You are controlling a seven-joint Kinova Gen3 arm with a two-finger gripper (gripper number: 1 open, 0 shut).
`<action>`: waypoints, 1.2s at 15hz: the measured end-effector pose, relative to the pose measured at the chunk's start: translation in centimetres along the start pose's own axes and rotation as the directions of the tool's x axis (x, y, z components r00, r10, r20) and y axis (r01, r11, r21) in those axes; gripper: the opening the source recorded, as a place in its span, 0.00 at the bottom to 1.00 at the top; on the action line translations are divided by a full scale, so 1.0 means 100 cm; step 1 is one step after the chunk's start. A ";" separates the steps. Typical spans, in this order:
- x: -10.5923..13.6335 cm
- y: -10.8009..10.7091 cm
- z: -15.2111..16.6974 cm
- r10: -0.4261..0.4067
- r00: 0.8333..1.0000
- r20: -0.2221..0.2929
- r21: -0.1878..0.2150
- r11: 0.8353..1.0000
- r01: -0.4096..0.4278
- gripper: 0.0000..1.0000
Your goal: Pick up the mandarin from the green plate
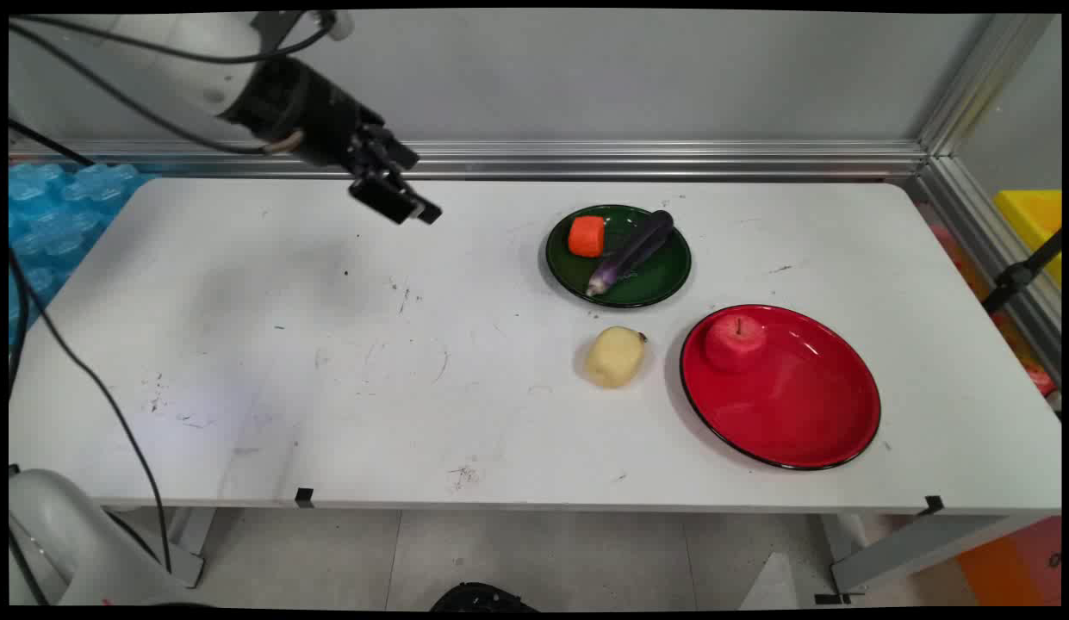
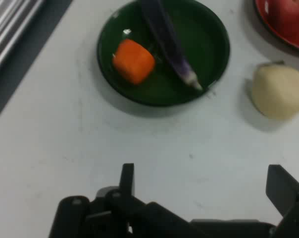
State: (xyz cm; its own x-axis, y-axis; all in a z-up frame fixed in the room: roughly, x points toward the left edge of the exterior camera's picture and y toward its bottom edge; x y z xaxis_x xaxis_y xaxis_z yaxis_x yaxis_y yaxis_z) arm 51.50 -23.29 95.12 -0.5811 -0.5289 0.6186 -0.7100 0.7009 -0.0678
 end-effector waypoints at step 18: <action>0.078 -0.062 0.170 -0.038 0.998 0.041 0.045 0.998 0.036 1.00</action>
State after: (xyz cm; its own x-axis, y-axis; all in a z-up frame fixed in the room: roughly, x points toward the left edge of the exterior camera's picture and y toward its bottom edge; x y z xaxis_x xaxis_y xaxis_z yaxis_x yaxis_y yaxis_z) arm 44.58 -39.89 87.03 -0.5693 -0.5741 0.5884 -0.7477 0.6592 -0.0802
